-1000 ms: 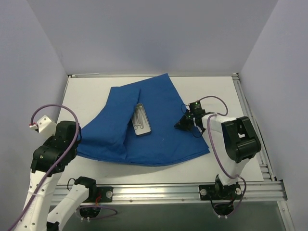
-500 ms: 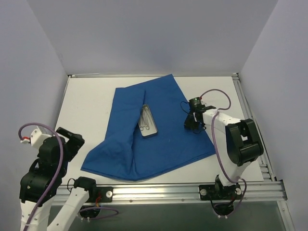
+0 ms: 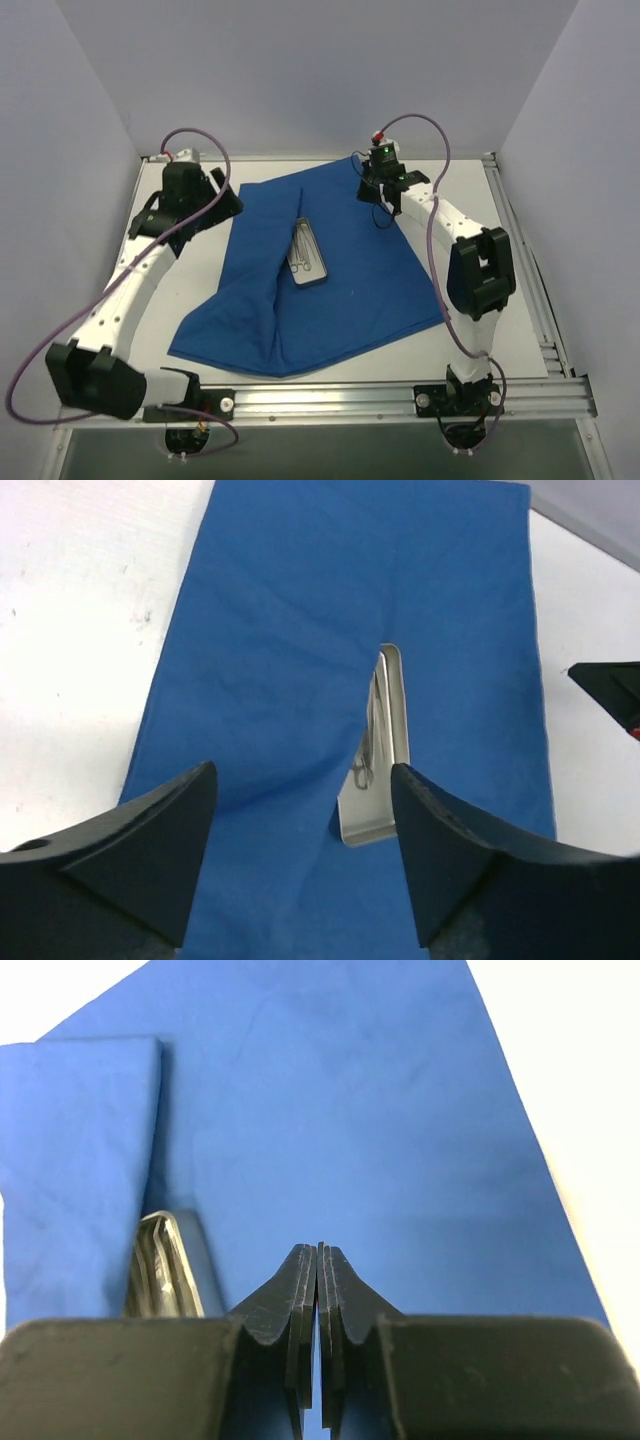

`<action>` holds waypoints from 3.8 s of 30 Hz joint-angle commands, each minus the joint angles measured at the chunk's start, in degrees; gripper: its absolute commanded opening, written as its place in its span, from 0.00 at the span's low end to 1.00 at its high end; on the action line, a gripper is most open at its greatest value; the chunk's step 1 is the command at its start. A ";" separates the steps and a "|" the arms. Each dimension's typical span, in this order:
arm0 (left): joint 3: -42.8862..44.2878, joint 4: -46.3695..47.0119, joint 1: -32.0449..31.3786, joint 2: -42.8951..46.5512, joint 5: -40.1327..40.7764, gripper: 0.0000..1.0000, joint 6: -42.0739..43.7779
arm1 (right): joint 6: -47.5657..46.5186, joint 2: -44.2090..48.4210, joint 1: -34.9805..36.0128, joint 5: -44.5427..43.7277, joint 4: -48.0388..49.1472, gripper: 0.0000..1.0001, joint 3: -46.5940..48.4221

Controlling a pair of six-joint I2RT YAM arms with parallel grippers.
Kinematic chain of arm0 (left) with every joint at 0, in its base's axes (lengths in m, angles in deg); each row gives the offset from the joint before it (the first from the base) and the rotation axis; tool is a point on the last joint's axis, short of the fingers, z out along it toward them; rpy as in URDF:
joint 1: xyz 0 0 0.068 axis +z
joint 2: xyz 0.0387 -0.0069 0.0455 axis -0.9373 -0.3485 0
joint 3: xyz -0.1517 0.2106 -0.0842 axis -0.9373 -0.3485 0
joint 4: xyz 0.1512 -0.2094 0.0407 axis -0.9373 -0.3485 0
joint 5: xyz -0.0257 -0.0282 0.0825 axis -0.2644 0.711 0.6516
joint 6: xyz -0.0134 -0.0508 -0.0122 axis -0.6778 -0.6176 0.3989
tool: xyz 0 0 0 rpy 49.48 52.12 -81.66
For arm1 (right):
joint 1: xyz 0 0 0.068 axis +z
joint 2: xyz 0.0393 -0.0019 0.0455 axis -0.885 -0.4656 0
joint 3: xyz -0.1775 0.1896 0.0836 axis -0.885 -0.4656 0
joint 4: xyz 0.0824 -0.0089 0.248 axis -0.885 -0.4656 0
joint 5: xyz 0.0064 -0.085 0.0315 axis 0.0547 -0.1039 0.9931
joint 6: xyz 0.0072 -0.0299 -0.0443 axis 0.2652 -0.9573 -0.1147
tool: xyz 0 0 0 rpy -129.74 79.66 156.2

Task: Open and lay out the surgical kit
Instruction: Open the surgical kit at the center of the board.

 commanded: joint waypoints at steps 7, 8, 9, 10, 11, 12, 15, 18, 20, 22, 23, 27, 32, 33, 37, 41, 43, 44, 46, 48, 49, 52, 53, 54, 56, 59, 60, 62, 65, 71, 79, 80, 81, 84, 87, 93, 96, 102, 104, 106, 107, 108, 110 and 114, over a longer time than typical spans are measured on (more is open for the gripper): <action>9.77 13.15 2.72 -19.22 -3.36 0.90 17.85 | -6.99 -8.89 -4.49 13.39 3.24 0.00 8.27; 12.74 13.77 2.99 -21.51 -4.70 0.90 19.77 | -7.16 -9.85 -4.49 13.48 2.98 0.00 9.07; 14.42 14.21 3.17 -26.23 -6.71 0.90 21.01 | -7.17 -10.91 -4.49 13.40 3.58 0.00 9.69; 16.44 13.60 3.17 -28.62 -8.21 0.89 21.80 | -6.90 -11.35 -4.58 13.48 4.28 0.00 10.13; 20.29 13.42 3.25 -31.08 -7.70 0.88 22.59 | -6.64 -11.79 -4.66 14.18 4.90 0.00 10.39; 21.37 13.68 3.25 -35.02 -7.35 0.85 22.86 | -6.38 -12.75 -4.75 14.71 5.78 0.00 10.74; 22.79 17.98 3.34 -39.79 -6.30 0.84 24.27 | -6.46 -14.17 -4.84 16.29 6.66 0.00 11.54; 25.32 20.89 3.95 -44.88 -5.32 0.84 24.89 | -7.34 -14.35 -4.84 15.95 7.01 0.00 10.75; 28.75 18.62 5.36 -48.49 -5.93 0.84 24.80 | -8.13 -13.91 -4.84 16.12 7.19 0.00 9.35; 34.53 15.11 6.59 -53.94 -7.17 0.82 23.49 | -8.22 -13.29 -4.84 16.38 8.59 0.00 7.68; 35.87 14.48 6.77 -55.53 -7.52 0.81 23.31 | -8.13 -12.77 -4.84 16.65 9.12 0.00 6.98; 40.71 12.20 7.03 -61.33 -7.53 0.80 22.60 | -7.61 -13.81 -4.84 18.32 11.94 0.00 6.00; 40.98 12.20 6.95 -62.57 -5.33 0.78 19.79 | -7.61 -17.24 -4.84 19.20 10.44 0.00 8.72; 41.33 10.80 6.86 -63.27 -5.32 0.78 19.44 | -7.52 -17.51 -4.84 19.37 10.44 0.00 8.90; 44.41 6.84 6.86 -65.82 -5.76 0.75 18.65 | -6.73 -18.30 -4.84 19.11 11.06 0.00 9.25; 44.06 5.16 6.95 -66.71 -5.94 0.72 16.54 | -6.38 -19.09 -4.75 19.11 11.15 0.00 9.69; 42.58 5.60 6.95 -66.35 -6.03 0.68 15.40 | -5.85 -19.53 -4.93 18.50 10.88 0.00 10.04; 42.39 5.69 6.95 -66.27 -6.12 0.68 15.13 | -5.50 -20.14 -4.93 18.67 10.80 0.00 10.22; 41.78 5.86 6.95 -66.09 -6.38 0.67 14.96 | -5.15 -20.58 -4.93 19.02 10.88 0.00 10.31; 41.34 6.47 6.95 -65.74 -6.29 0.63 15.04 | -4.18 -21.64 -4.93 18.67 10.19 0.00 11.18; 40.03 7.09 6.95 -65.30 -6.20 0.61 15.13 | -4.00 -22.16 -4.93 18.67 9.74 0.00 11.62; 37.57 8.67 7.03 -63.20 -5.59 0.54 15.04 | -2.77 -24.27 -4.93 17.45 7.39 0.00 13.64; 36.77 8.68 6.95 -62.32 -5.33 0.52 15.04 | -1.99 -25.32 -5.02 17.01 6.32 0.00 14.08; 36.51 8.76 7.03 -61.88 -5.32 0.52 15.04 | -1.54 -25.59 -5.10 16.57 6.23 0.00 14.26; 36.15 8.77 7.03 -61.09 -3.75 0.50 15.31 | -0.49 -26.29 -5.19 14.90 5.70 0.00 14.44; 36.15 8.24 7.21 -60.64 -3.83 0.25 15.22 | 1.36 -27.26 -5.63 12.01 3.60 0.00 15.05; 36.32 7.80 7.30 -60.55 -3.83 0.11 15.13 | 2.23 -27.44 -5.98 11.21 3.07 0.00 15.14; 36.85 6.75 7.21 -60.47 -2.87 0.02 15.04 | 2.85 -27.35 -6.42 9.10 2.10 0.00 14.79; 35.89 7.18 7.30 -58.54 -1.38 0.02 15.13 | 3.56 -27.35 -7.21 7.78 0.96 0.00 14.53; 34.92 6.92 7.30 -53.53 2.84 0.02 15.31 | 5.48 -28.50 -7.65 3.21 -2.65 0.00 15.85; 37.02 0.34 10.37 -49.48 12.07 0.02 15.13 | 8.21 -30.25 -8.71 0.92 -5.81 0.00 17.16; 38.25 -1.50 12.38 -49.91 12.25 0.02 15.04 | 8.39 -30.43 -8.88 0.83 -6.16 0.00 17.43; 38.96 -2.48 13.44 -50.35 12.25 0.02 15.04 | 8.83 -30.69 -8.97 0.65 -6.60 0.00 17.60; 42.73 -6.96 18.80 -53.34 11.29 0.02 15.05 | 9.53 -30.87 -9.76 -0.40 -7.57 0.00 17.78; 45.19 -9.07 22.66 -55.80 10.06 0.02 16.10 | 9.80 -30.78 -10.55 -0.58 -7.66 0.00 17.25; 50.56 -13.29 26.46 -59.58 10.40 0.02 17.94 | 11.29 -29.90 -12.75 -2.78 -6.61 0.00 13.65; 55.39 -15.58 26.72 -61.69 11.20 0.02 18.82 | 11.64 -30.08 -14.15 -2.86 -7.04 0.00 13.12; 64.19 -18.05 25.23 -64.16 10.06 0.38 19.08 | 12.17 -27.71 -16.62 -4.62 -6.78 0.00 10.14; 66.19 -17.17 24.53 -63.98 8.48 0.59 19.61 | 12.17 -27.00 -17.75 -5.15 -7.05 0.00 9.17; 69.62 -18.39 24.18 -64.85 7.43 0.74 19.79 | 12.43 -25.96 -18.37 -5.32 -6.79 0.00 7.68; 73.12 -20.13 23.82 -65.21 6.98 0.76 19.88 | 12.26 -25.43 -18.55 -5.06 -6.43 0.00 7.06; 74.28 -20.85 23.47 -65.21 6.46 0.76 19.44 | 12.08 -24.81 -18.64 -5.06 -6.08 0.00 6.71; 73.52 -21.21 22.86 -63.72 4.01 0.73 18.56 | 11.38 -24.28 -18.55 -2.97 -5.12 0.00 6.01; 58.47 -15.78 19.79 -56.88 0.93 0.61 15.58 | 8.14 -22.44 -16.71 -1.55 -3.36 0.00 7.14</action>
